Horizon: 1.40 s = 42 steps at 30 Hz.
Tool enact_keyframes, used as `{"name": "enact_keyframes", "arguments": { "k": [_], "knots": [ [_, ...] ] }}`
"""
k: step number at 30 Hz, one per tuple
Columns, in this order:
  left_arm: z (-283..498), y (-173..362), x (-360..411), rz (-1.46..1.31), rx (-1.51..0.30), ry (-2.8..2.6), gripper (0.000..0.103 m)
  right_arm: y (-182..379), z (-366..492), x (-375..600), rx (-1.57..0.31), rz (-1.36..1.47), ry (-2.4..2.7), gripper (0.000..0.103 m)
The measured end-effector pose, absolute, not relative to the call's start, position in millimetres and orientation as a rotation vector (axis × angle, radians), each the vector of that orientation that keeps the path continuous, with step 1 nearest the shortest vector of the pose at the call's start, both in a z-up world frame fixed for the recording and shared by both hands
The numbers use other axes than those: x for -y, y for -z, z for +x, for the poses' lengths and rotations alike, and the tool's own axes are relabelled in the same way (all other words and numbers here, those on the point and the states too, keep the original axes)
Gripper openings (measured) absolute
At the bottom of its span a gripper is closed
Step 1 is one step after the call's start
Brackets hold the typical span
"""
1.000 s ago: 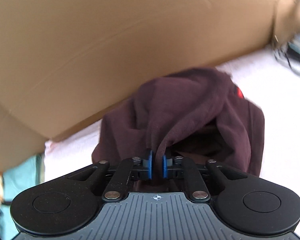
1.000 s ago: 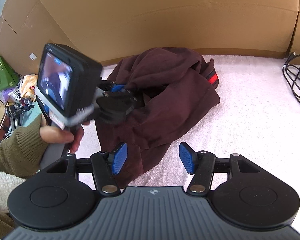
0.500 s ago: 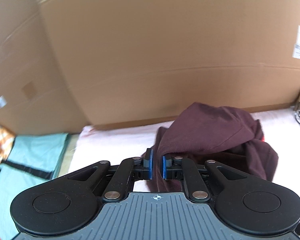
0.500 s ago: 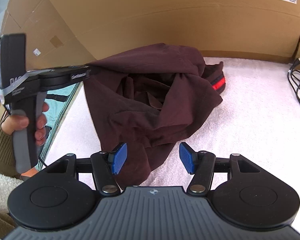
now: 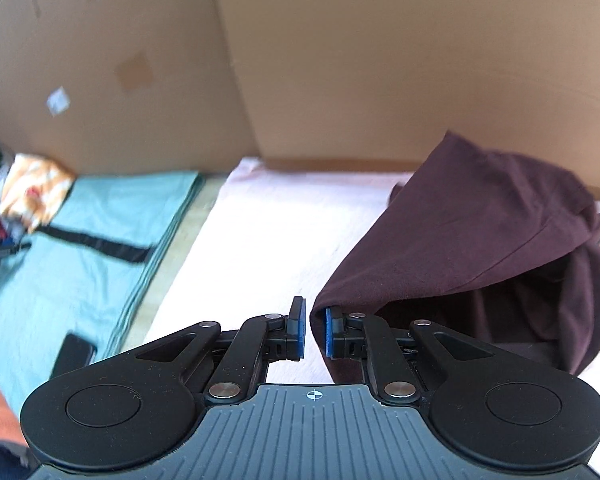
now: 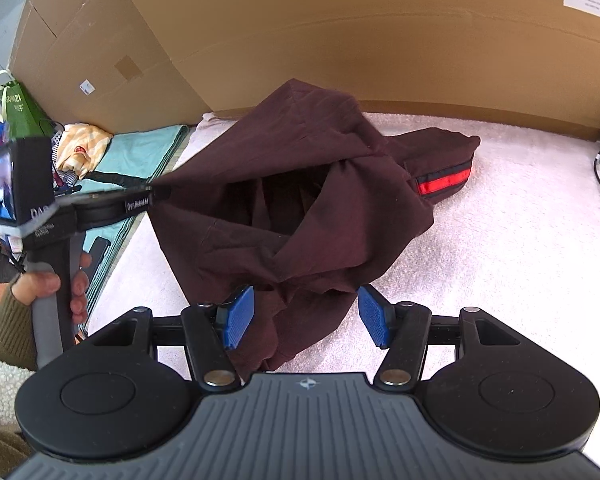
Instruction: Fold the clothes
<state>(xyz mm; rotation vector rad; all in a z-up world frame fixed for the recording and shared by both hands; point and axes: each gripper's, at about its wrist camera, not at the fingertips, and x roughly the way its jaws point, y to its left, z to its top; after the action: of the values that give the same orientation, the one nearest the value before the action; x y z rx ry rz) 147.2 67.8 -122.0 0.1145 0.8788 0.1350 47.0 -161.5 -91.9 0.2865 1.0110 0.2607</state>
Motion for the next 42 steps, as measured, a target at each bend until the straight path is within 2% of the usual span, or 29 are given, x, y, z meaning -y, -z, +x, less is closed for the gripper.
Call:
{"name": "enact_keyframes", "arguments": {
  "k": [17,20,21,22,24,31,32,34,42],
  "knots": [
    [155.2,206.0,-101.6,0.063,-1.069,-0.21,0.006,119.7,74.3,174.2,-0.993,0.35,-0.144,0.063],
    [155.4,207.2,-101.3,0.079,-1.068,-0.208,0.02,129.1,80.1,179.8,-0.98,0.375,-0.102,0.063],
    [154.6,205.9,-101.9,0.078,-1.067,-0.209,0.037,132.7,82.0,181.8,-0.974,0.383,-0.086,0.065],
    [153.5,204.5,-104.4,0.068,-1.067,-0.212,0.048,136.4,83.9,183.7,-0.968,0.391,-0.071,0.067],
    [150.2,200.0,-112.0,0.035,-1.061,-0.208,0.06,144.1,87.7,187.5,-0.964,0.412,-0.052,0.067],
    [138.0,161.4,-120.3,-0.036,-0.994,-0.129,0.063,167.3,94.0,198.3,-0.956,0.52,-0.007,0.069],
    [136.9,153.9,-119.1,-0.04,-0.977,-0.11,0.066,169.6,94.3,200.1,-0.953,0.528,0.004,0.069],
    [135.8,138.8,-111.3,-0.025,-0.926,-0.072,0.086,175.2,95.2,205.3,-0.948,0.572,0.009,0.07],
    [139.2,105.3,-78.2,0.021,-0.819,0.069,0.087,190.4,101.9,213.0,-0.924,0.671,-0.001,0.07]
  ]
}}
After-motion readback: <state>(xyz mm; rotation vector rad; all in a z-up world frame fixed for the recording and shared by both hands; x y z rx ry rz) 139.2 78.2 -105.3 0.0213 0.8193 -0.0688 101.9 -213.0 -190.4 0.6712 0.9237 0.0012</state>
